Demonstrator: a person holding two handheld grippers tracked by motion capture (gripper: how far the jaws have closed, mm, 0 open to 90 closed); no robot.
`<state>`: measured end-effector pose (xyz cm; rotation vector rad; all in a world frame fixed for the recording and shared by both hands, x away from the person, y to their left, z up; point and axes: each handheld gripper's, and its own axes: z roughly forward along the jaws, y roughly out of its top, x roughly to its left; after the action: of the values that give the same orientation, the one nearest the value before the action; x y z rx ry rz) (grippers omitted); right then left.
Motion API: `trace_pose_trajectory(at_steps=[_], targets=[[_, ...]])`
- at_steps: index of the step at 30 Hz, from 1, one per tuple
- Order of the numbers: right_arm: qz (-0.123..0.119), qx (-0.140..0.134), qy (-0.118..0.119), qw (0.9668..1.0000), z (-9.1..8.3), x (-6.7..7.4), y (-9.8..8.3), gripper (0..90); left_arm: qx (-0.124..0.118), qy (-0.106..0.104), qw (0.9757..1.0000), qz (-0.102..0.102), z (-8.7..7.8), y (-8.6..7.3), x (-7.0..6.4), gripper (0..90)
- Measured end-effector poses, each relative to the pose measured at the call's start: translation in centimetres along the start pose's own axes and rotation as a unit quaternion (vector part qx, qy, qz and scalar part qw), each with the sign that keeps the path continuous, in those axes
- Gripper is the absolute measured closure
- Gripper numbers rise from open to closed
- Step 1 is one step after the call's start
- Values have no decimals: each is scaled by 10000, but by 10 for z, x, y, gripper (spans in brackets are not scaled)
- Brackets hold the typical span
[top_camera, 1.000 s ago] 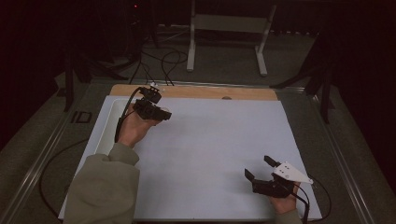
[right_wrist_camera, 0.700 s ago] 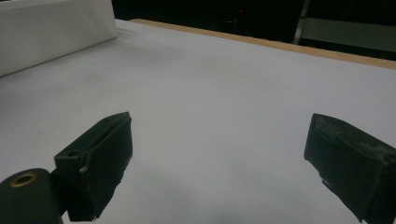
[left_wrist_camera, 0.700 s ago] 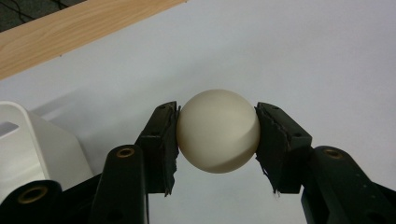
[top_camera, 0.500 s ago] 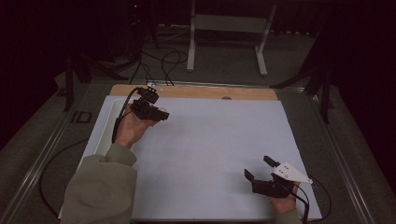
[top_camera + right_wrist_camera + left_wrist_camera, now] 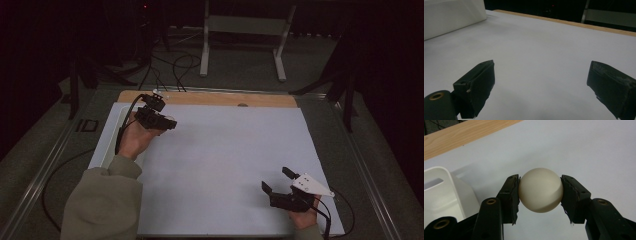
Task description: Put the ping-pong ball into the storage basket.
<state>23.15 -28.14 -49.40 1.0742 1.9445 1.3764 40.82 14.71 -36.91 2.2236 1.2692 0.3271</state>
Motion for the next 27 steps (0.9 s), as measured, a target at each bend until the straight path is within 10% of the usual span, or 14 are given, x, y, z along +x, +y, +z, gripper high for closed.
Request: trace_pose_trajectory(at_steps=[27], targets=[[8, 7, -4, 10000, 0, 0, 0, 74, -28, 60, 10000, -66, -9, -9, 11, 515]])
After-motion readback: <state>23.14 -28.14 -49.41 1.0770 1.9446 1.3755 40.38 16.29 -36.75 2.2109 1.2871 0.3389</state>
